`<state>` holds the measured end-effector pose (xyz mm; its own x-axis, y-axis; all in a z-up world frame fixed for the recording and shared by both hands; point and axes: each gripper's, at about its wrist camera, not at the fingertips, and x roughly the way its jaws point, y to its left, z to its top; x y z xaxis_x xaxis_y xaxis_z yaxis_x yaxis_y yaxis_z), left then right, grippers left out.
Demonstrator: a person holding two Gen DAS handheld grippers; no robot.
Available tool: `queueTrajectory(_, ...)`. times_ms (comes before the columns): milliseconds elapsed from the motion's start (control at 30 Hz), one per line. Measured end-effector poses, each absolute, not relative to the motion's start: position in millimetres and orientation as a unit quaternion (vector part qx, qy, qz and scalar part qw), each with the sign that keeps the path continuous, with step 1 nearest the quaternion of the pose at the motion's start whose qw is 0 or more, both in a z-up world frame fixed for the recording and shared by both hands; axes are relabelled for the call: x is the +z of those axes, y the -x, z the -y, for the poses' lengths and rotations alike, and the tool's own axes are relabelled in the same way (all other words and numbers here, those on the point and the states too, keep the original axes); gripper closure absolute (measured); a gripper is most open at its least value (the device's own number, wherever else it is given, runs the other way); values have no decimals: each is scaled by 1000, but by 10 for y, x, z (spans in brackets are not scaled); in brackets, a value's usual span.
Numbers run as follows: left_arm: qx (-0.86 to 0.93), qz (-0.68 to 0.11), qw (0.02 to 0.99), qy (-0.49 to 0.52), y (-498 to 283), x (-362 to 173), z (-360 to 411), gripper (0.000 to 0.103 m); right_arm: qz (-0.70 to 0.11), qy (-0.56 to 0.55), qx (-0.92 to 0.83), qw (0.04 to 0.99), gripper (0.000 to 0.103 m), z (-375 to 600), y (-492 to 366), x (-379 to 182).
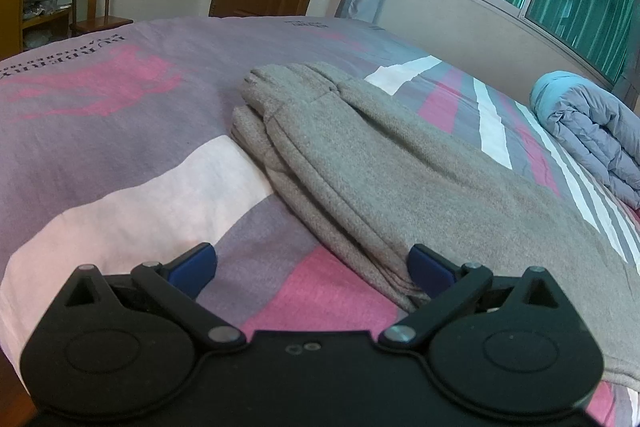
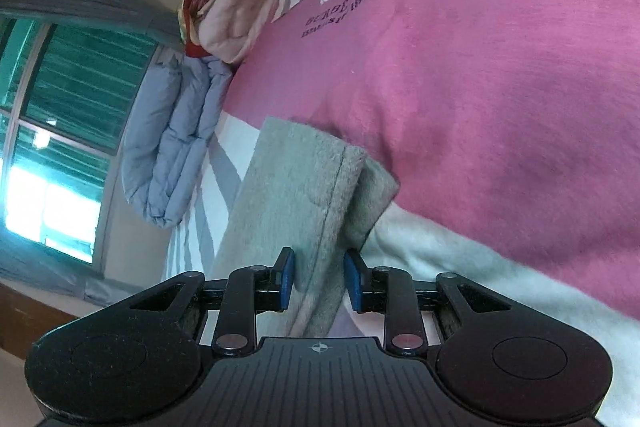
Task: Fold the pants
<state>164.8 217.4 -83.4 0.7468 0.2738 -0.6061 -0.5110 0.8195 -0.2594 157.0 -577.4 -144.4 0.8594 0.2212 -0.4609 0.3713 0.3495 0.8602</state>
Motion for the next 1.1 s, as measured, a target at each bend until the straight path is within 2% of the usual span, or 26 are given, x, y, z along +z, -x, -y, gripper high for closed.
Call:
queueTrajectory(333, 216, -282, 911, 210, -1660, -847, -2171, 6, -244, -575, -33, 780, 75, 5763, -1523, -1455)
queueTrajectory(533, 212, -281, 912, 212, -1652, -849, -2186, 6, -263, -534, -57, 801, 75, 5699, -1687, -1366)
queueTrajectory(667, 206, -280, 913, 216, -1644, -855, -2213, 6, -270, -557, -60, 783, 75, 5676, -1541, -1375)
queueTrajectory(867, 201, -280, 914, 216, -1640, -861, -2236, 6, -228, -607, -44, 760, 75, 5646, -1167, -1462)
queueTrajectory(1100, 203, -279, 913, 218, -1649, -863, -2237, 6, -200, -644, -25, 738, 75, 5776, -1424, -1590)
